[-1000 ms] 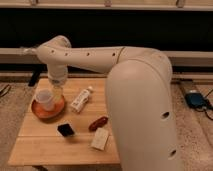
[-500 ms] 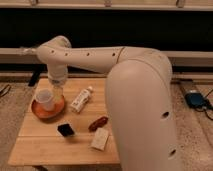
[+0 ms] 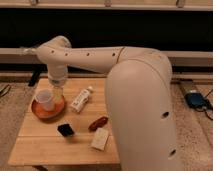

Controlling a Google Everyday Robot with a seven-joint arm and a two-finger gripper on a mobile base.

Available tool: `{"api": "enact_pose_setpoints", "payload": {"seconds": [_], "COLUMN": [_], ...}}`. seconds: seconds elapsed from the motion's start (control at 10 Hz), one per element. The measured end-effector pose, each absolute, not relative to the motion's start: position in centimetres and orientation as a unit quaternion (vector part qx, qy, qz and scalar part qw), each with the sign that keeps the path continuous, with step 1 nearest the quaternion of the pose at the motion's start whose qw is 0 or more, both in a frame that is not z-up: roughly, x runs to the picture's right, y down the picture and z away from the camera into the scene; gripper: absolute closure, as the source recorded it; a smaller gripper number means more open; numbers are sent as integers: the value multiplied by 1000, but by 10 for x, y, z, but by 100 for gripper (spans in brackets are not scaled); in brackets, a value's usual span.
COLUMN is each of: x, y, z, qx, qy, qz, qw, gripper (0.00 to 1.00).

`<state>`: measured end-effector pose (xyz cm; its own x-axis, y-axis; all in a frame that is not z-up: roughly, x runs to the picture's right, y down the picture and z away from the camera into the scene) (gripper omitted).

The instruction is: Knock the eraser over

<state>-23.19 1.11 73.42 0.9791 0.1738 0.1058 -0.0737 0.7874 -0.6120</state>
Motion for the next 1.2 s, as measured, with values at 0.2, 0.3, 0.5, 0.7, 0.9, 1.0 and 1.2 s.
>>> {"api": "enact_pose_setpoints", "payload": {"seconds": [0.2,0.3,0.5,0.7,0.9,1.0,1.2], "x": [-232,-232,-232,-233,-236,-240,-249], "y": [11,11,11,11,17,25,46], "z": [734,734,734,734,724,714,690], "qx": [-319,-319,-319,-318,-315,-313,-310], "qy": [-79,-79,-79,-78,-86,-92,-103], "qz": [65,65,65,63,37,25,5], "qw": [942,942,942,943,945,945,945], "gripper": [29,29,29,29,29,29,29]}}
